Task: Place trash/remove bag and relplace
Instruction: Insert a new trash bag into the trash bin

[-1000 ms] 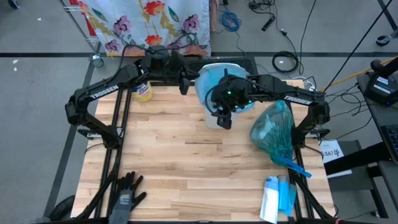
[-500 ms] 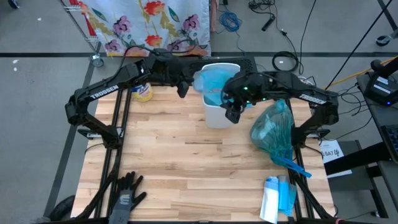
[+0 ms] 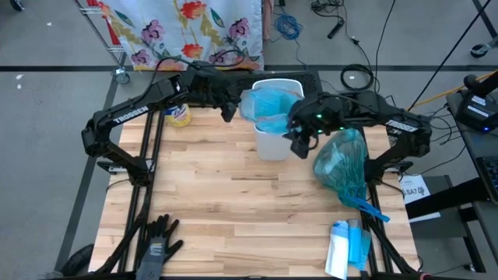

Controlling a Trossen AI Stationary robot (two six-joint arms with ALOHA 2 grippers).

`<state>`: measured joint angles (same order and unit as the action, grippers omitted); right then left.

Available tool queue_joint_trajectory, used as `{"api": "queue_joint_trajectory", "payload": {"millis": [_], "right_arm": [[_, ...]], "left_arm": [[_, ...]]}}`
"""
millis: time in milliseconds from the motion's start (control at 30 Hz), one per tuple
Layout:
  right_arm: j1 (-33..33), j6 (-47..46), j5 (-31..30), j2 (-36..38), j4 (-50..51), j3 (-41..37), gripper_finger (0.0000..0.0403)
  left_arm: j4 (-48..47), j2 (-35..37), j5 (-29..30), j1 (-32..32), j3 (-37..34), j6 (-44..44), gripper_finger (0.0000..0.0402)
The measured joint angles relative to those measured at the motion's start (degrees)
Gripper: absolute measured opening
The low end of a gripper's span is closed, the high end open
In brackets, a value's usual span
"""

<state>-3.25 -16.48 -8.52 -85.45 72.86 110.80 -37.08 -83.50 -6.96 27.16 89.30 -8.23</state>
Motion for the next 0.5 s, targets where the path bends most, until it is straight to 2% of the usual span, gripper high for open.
{"api": "queue_joint_trajectory", "payload": {"millis": [233, 300, 500], "right_arm": [[-0.02, -6.13, -5.44, 5.44, 8.8, 0.0, 0.0141], [0.0, -7.13, -5.87, 7.35, 8.66, 0.0, 0.0141], [-0.05, -5.42, -12.42, 10.04, 4.34, 0.02, 0.0141]], "left_arm": [[-0.74, 1.71, 0.0, -0.02, 0.0, 0.02, 0.0], [-1.04, 2.16, 0.0, -0.02, 0.0, 0.04, 0.0], [-0.94, 2.94, -0.02, -0.02, -0.02, -0.01, 0.0]]}}
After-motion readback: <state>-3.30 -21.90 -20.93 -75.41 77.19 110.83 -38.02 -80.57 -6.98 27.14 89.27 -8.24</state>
